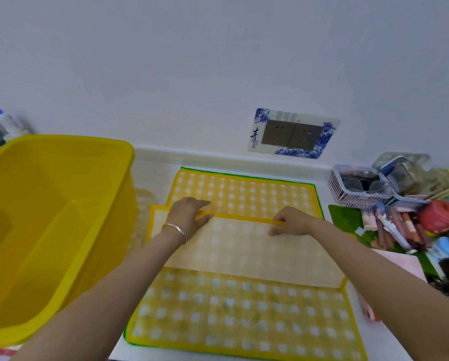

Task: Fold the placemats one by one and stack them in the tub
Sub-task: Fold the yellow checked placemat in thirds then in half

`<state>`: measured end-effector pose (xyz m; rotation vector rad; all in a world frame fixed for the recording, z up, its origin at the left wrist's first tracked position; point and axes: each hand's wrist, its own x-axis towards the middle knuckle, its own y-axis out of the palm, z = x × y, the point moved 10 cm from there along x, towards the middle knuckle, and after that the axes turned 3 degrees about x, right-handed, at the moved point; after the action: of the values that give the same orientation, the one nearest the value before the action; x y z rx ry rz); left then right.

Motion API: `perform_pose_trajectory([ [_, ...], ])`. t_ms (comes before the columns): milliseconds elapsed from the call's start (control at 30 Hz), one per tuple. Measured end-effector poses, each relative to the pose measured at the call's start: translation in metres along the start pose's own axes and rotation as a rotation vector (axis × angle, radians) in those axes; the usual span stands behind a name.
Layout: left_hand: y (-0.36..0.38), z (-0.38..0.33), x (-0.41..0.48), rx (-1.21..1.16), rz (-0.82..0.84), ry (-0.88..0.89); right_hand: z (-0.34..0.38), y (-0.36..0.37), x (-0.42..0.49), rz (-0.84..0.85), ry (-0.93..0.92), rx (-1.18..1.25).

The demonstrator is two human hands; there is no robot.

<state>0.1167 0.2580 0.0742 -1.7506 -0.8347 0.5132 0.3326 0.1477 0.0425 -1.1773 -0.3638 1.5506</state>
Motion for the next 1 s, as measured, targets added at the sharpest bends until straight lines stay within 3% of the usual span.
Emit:
perform_pose_trajectory([
  [133, 0.038, -0.009, -0.013, 0.077, -0.037, 0.060, -0.020, 0.010, 0.029, -0.043, 0.056, -0.042],
  [433, 0.132, -0.013, -0.047, 0.133, 0.195, 0.030, -0.045, 0.029, 0.052, -0.157, 0.127, -0.122],
  [800, 0.154, -0.006, -0.061, 0.167, 0.245, -0.091, -0.012, 0.067, 0.025, -0.620, -0.006, 0.034],
  [1000, 0.151, -0.005, -0.059, 0.196, 0.175, -0.074, 0.039, 0.134, 0.027, -0.548, 0.064, 0.012],
])
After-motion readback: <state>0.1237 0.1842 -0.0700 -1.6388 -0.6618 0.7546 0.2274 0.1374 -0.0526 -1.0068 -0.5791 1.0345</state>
